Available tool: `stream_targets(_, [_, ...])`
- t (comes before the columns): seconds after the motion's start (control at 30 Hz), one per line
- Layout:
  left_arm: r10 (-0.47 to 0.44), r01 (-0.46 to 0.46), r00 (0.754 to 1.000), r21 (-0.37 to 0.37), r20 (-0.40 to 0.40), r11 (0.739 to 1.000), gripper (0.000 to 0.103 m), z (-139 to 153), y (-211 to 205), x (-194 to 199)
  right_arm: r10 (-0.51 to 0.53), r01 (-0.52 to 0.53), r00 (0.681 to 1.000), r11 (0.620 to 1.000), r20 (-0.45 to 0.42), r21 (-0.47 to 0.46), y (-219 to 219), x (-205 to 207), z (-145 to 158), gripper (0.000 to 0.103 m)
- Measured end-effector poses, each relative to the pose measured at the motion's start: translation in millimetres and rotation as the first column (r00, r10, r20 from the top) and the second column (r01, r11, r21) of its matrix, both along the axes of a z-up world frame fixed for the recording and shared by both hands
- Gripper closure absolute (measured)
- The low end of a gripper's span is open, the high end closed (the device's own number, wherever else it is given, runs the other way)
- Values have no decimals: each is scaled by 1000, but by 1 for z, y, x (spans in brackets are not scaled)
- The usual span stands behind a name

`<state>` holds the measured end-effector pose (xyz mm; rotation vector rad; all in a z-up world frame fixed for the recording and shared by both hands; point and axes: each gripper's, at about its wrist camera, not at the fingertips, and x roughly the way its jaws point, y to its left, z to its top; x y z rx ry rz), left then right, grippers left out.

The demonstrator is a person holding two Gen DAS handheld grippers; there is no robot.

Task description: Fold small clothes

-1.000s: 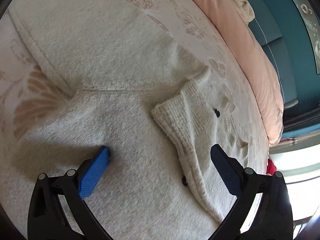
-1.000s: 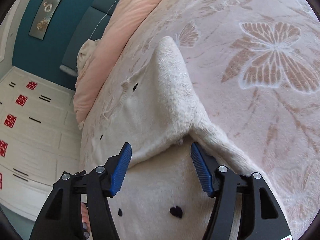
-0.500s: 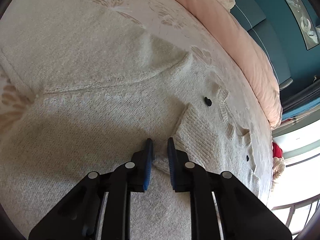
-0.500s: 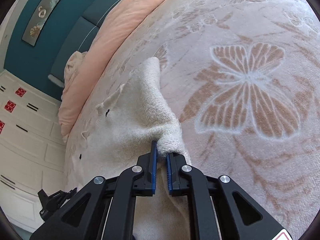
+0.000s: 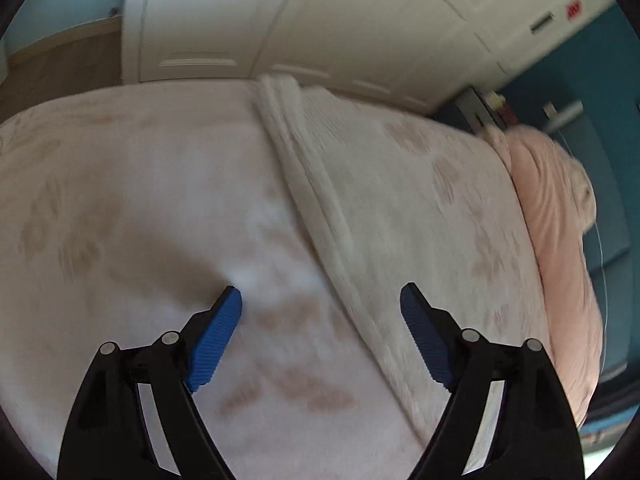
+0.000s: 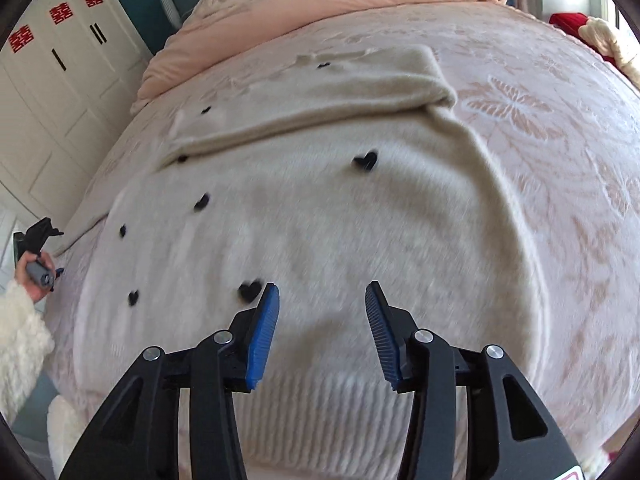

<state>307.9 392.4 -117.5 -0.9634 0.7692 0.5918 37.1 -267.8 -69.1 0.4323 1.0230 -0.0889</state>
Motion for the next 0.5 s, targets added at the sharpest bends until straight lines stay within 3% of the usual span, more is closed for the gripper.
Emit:
stream_targets(0.1, [31,-31,999,18,-12,999,26,2,32,24,3,0,998,999,-58,49,21,-12,-4,57])
stream_targets(0.13, [10,-8,999,40,-35,999,36,2,34,35,3,1,998,999,-70,51,29,-17,-6,56])
stream_targets(0.17, [-16,21,997,63,-70,998,58,3,32,47,2,2,997,999,-81,47,33,-17,-5,55])
stream_targets(0.23, [-83,90,990,59,-117,994,92,5,26,65,9,-5,996,999,-86,41,43,-18,-2,54])
stream_targets(0.27, [-107,111,991,50,-86,993,93,13,19,70,12,-9,996,999,-87,36,47,-18,0,54])
stream_targets(0.33, [-167,166,986,107,3,980,93,47,-11,74,24,-21,997,999,-76,31,52,-16,5,52])
stream_targets(0.4, [-294,277,952,169,87,946,93,87,-59,75,31,-29,997,999,-67,27,53,-13,8,52])
stream_targets(0.47, [-442,408,880,197,176,891,93,126,-126,73,28,-26,998,999,-52,35,54,-11,11,52])
stream_targets(0.5, [-516,478,830,208,212,854,93,143,-165,70,21,-19,999,999,-45,43,52,-11,12,52])
